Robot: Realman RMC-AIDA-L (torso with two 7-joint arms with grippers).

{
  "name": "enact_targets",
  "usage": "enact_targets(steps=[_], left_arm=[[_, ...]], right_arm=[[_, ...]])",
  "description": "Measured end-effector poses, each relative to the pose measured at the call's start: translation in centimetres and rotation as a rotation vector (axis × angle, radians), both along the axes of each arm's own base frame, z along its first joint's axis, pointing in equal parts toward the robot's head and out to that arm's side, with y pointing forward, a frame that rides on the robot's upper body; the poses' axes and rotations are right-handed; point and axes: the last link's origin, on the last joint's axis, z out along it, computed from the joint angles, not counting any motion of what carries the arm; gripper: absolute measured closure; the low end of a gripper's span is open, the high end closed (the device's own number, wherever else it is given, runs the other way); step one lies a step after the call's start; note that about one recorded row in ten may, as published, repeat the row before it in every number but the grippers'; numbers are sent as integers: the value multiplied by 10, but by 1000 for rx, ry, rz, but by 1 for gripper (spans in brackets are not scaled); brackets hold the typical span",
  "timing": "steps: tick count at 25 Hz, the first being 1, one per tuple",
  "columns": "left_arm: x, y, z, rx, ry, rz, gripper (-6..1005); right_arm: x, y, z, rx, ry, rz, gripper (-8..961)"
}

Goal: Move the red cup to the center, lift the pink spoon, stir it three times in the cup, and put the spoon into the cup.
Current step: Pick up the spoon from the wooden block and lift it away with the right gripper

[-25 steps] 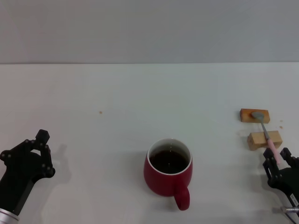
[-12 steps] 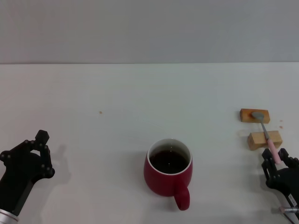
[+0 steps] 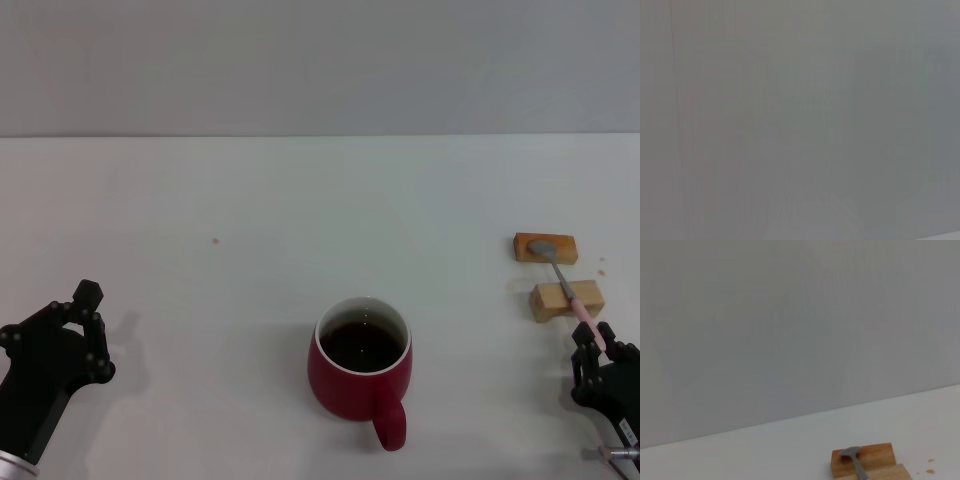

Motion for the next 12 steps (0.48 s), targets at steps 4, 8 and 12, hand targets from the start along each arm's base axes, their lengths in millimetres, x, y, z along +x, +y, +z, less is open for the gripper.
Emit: enact_targets(steps=[4,8,12], left_arm=[[0,0,0,1,0,0,998],[0,-1,0,0,0,0,998],[0,-1,0,0,0,0,998]], right_arm=[[0,0,0,-1,0,2,831],[-2,0,1,5,-1,11,876],[-5,0,3,24,2,34,892]])
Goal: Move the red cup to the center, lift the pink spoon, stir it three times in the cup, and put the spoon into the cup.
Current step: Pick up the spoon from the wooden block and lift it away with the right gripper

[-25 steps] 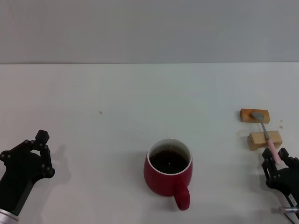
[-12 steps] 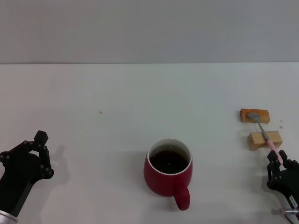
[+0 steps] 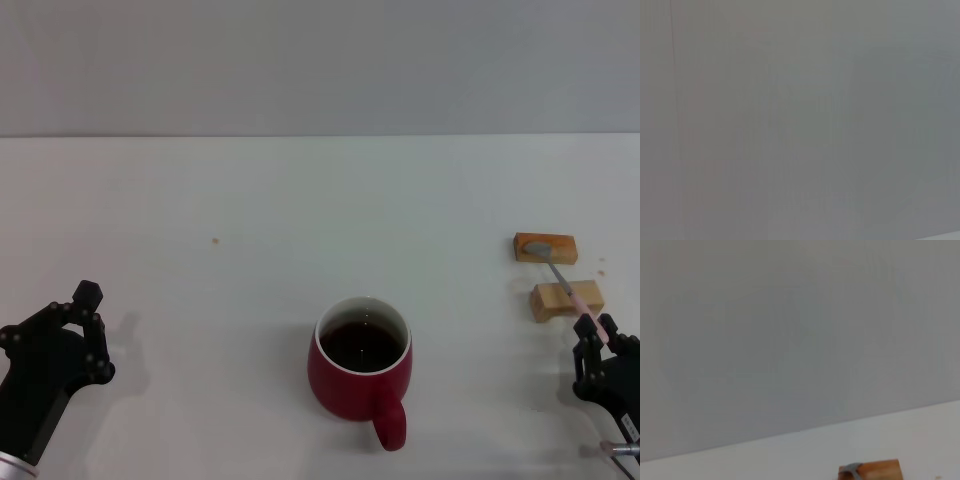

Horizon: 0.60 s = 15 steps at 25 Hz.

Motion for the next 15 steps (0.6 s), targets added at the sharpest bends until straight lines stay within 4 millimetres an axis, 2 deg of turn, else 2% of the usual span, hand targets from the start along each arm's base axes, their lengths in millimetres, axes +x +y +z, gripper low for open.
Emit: enact_targets(steps=[6,10,15], left_arm=[[0,0,0,1,0,-1,998],[0,0,0,1,-1,-2,998],[0,0,0,1,-1,-3,998]], right_arm=[[-4,-1,4,22,-5,34,894],[-17,2,3,46,-65,84,895],[-23,7,4,58,-62,114,896]])
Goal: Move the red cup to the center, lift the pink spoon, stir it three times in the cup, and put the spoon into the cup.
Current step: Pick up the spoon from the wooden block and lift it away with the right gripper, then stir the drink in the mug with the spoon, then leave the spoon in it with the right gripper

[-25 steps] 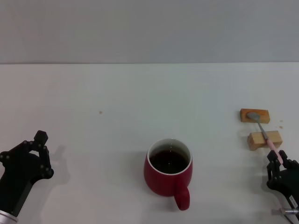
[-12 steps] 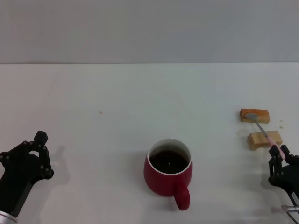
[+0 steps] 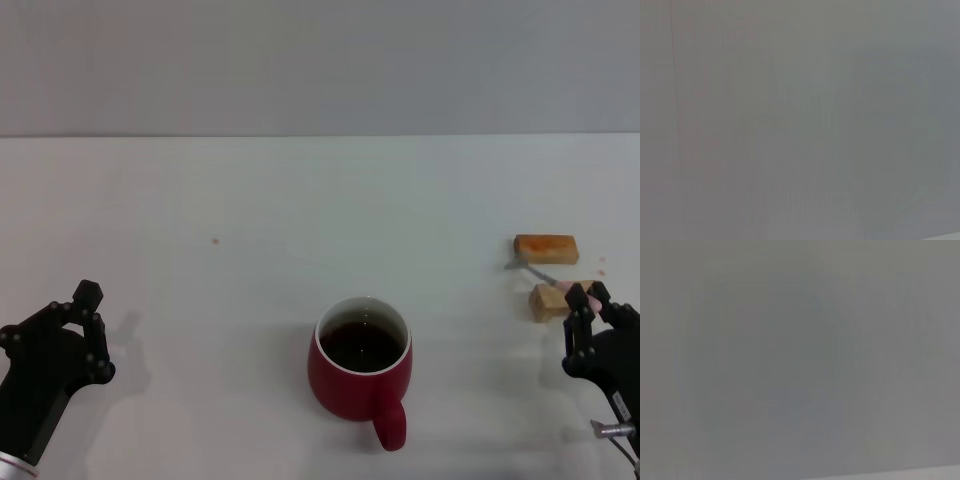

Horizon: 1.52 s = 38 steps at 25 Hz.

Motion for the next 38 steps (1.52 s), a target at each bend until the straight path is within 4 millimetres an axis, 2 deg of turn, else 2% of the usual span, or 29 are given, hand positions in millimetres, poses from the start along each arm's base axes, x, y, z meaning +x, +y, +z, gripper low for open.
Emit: enact_targets(steps=[22,33,38], left_arm=[[-3,-4,0,-2,3,11,998],[-3,-4,0,3,6,15,998],[-3,-7,2,18,1,12,998]], right_arm=[[-46,-6,23,106,129,246,929],[-106,-22,19,62,289,504,931],[-118,-30,16,36,323,553,931]])
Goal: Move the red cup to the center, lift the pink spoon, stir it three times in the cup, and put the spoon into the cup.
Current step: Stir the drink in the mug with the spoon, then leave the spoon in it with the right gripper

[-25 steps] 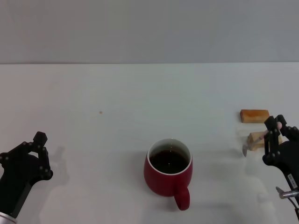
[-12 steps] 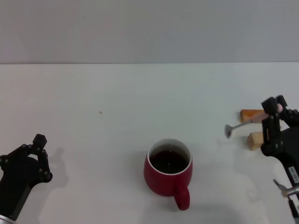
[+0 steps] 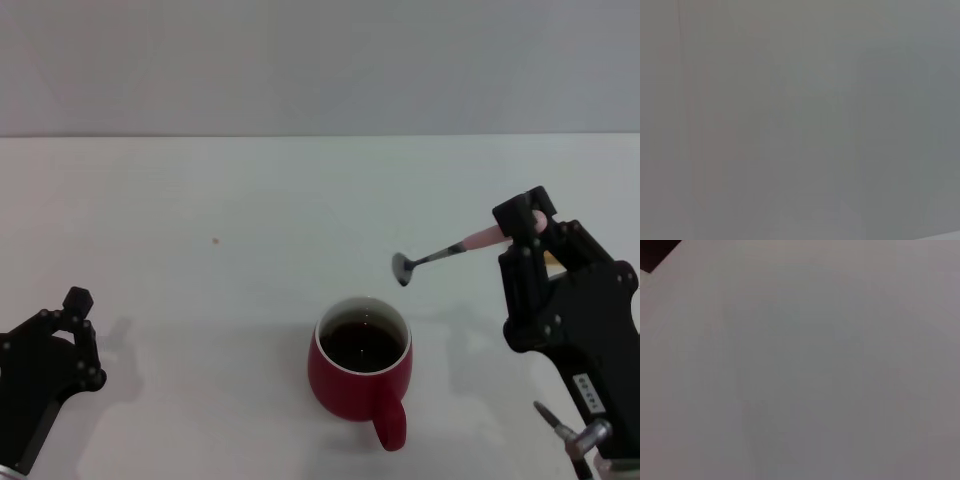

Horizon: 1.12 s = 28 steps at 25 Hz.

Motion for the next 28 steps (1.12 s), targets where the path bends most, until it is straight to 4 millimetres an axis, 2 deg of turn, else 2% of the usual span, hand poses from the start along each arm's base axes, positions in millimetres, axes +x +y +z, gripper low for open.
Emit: enact_targets(steps=[17,28], left_arm=[[0,-2,3,17,-8,-8,998],[0,-2,3,18,-7,-8,998]], right_arm=[[7,-11,-20,-56,-51,-49,931],[9,-6,-36,-108,-111,-56,930]])
